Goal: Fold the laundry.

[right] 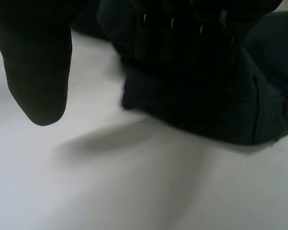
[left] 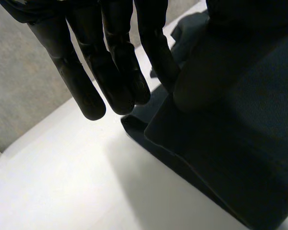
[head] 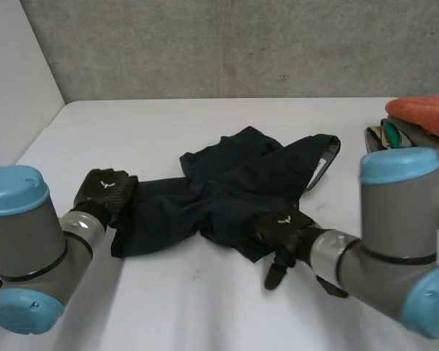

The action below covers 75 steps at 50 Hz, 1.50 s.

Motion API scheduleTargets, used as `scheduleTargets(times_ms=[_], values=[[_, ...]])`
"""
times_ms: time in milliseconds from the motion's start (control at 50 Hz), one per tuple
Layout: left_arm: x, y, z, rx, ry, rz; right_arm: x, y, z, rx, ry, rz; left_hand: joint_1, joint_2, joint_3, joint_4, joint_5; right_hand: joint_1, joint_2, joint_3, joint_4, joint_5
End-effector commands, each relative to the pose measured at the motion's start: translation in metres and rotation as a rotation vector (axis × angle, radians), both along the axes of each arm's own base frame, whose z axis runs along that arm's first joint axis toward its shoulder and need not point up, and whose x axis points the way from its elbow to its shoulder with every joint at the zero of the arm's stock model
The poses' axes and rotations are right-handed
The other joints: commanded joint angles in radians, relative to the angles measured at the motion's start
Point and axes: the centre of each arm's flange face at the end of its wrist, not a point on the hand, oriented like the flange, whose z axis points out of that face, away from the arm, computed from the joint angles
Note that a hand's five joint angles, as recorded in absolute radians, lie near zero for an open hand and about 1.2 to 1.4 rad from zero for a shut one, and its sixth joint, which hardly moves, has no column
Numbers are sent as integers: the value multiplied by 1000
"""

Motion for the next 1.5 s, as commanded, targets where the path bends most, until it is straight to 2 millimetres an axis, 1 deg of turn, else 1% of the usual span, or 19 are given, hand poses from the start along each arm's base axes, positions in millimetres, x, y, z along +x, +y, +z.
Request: scheduleTargets(times_ms=[20, 140, 360, 440, 560, 580, 640, 660, 740, 840, 900, 980, 1060, 1180, 1200, 1240, 1360, 1420, 1500], values=[[2, -3, 2, -9, 0, 21, 20, -24, -8, -164, -13, -102, 236, 201, 205, 198, 237, -46, -40, -42, -29, -9], [4, -8, 0, -10, -3, 34, 36, -38, -10, -250, -32, -137, 236, 201, 205, 198, 237, -46, -40, -42, -29, -9], [-2, -29, 1, -33, 0, 57, 65, -48, -39, -336, 26, -120, 236, 201, 205, 198, 237, 68, 74, 72, 85, 105], [-4, -30, -1, -18, -1, 55, 69, -56, -37, -399, 0, -144, 236, 201, 205, 198, 237, 932, 938, 936, 949, 969], [-2, -26, 16, -8, 21, 62, 56, -62, 13, -470, -68, -211, 236, 201, 205, 198, 237, 959, 964, 962, 975, 995], [0, -26, 29, -29, 45, 71, 46, -65, 38, -498, -77, -231, 236, 201, 205, 198, 237, 959, 964, 962, 975, 995], [6, -24, 58, -77, 95, 91, 28, -64, 70, -515, -54, -244, 236, 201, 205, 198, 237, 959, 964, 962, 975, 995], [11, -20, 79, -110, 128, 101, 14, -63, 89, -518, -19, -235, 236, 201, 205, 198, 237, 959, 964, 962, 975, 995], [21, -6, 122, -164, 189, 104, -17, -61, 126, -517, 111, -178, 236, 201, 205, 198, 237, 959, 964, 962, 975, 995], [27, 13, 146, -146, 207, 67, -44, -54, 150, -457, 229, -118, 236, 201, 205, 198, 237, 959, 964, 962, 975, 995], [22, 20, 138, -80, 187, 27, -50, -58, 148, -431, 265, -84, 236, 201, 205, 198, 237, 959, 964, 962, 975, 995], [10, 17, 106, 32, 126, -3, -43, -64, 123, -386, 298, -18, 236, 201, 205, 198, 237, 959, 964, 962, 975, 995], [-5, -15, 72, 34, 80, 9, -30, -87, 90, -394, 300, -14, 236, 201, 205, 198, 237, 959, 964, 962, 975, 995], [-16, -49, 64, -45, 131, 52, -25, -114, 74, -436, 280, -133, 236, 201, 205, 198, 237, 959, 964, 962, 975, 995], [-21, -46, 65, -33, 145, 43, -26, -115, 71, -431, 273, -156, -66, -101, -97, -104, -65, 959, 964, 962, 975, 995], [-26, -36, 64, -1, 146, 27, -26, -116, 69, -427, 260, -172, -385, -420, -415, -423, -384, 959, 964, 962, 975, 995], [-31, 29, 66, 151, 136, -19, -26, -104, 66, -422, 212, -174, -791, -826, -821, -829, -789, 959, 964, 962, 975, 995], [-33, 55, 58, 204, 139, -49, -26, -96, 66, -438, 193, -155, -809, -844, -839, -847, -808, 959, 964, 962, 975, 995], [-41, 66, 38, 227, 132, -84, -26, -87, 69, -456, 165, -138, -803, -838, -834, -841, -802, 959, 964, 962, 975, 995]])
